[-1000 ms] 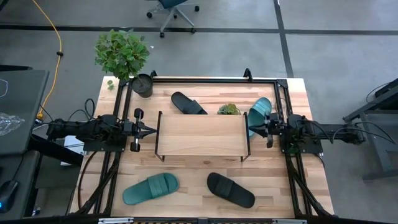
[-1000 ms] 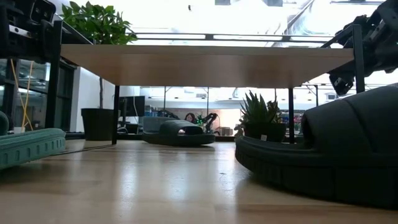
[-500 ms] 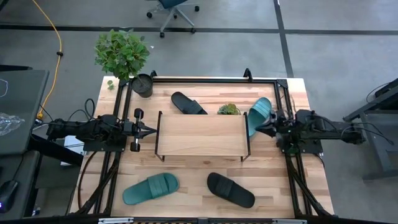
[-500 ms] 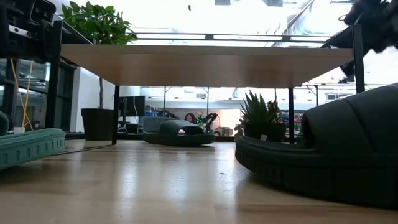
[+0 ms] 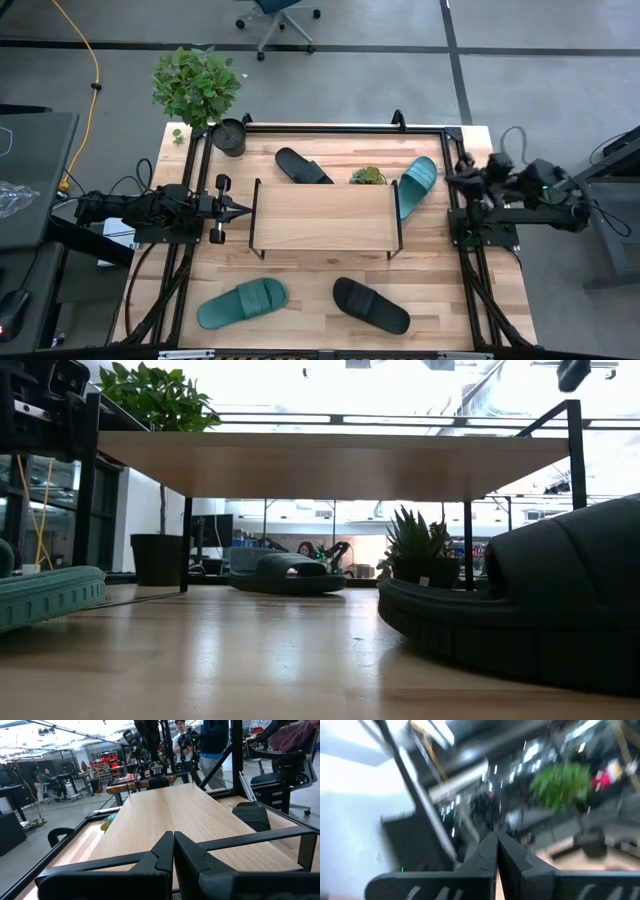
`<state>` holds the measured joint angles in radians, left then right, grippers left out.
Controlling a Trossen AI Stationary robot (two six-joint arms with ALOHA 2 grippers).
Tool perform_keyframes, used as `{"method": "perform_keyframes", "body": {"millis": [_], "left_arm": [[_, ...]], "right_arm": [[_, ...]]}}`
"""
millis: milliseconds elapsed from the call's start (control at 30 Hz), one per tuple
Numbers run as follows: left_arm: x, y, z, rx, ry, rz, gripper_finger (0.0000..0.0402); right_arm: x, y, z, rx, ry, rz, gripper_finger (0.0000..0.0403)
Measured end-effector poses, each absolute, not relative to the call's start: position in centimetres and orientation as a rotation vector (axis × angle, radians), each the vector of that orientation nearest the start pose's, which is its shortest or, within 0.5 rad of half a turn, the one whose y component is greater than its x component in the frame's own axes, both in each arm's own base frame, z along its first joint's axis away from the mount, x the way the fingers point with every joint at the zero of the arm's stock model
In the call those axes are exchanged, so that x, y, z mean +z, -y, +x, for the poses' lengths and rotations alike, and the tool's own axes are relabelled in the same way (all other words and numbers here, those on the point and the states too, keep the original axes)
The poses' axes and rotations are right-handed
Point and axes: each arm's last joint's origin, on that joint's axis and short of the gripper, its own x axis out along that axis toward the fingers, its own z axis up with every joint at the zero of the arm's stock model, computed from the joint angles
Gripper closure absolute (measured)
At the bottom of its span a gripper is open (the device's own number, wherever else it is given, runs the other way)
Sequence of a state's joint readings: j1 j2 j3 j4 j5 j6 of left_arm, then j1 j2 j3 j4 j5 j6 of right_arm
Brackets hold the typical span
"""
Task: Pick and place slides into the shelf
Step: Put the top green slipper on the shelf
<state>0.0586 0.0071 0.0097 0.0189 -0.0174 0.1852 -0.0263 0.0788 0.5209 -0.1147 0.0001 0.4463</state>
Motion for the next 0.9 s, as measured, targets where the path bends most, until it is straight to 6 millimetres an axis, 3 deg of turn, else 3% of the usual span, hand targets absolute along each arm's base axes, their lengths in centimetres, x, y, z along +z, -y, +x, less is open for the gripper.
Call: {"method": "perform_keyframes", "body": {"millis": [233,633,900], "left_arm": [[16.8,-0.6,9.7,0.078,0.015,0.175,0.0399],[16.8,-0.5,9.7,0.049,0.021,0.036,0.0399],[17.3,-0.1,9.6,-0.110,0.022,-0.047,0.0399]], "right_arm": [[33.2,0.5,3.5,-0.052,0.537,0.465,0.0403],[33.1,0.7,3.5,-0.128,0.543,0.489,0.0403],[33.1,0.7,3.5,-0.121,0.546,0.533,0.0403]]}}
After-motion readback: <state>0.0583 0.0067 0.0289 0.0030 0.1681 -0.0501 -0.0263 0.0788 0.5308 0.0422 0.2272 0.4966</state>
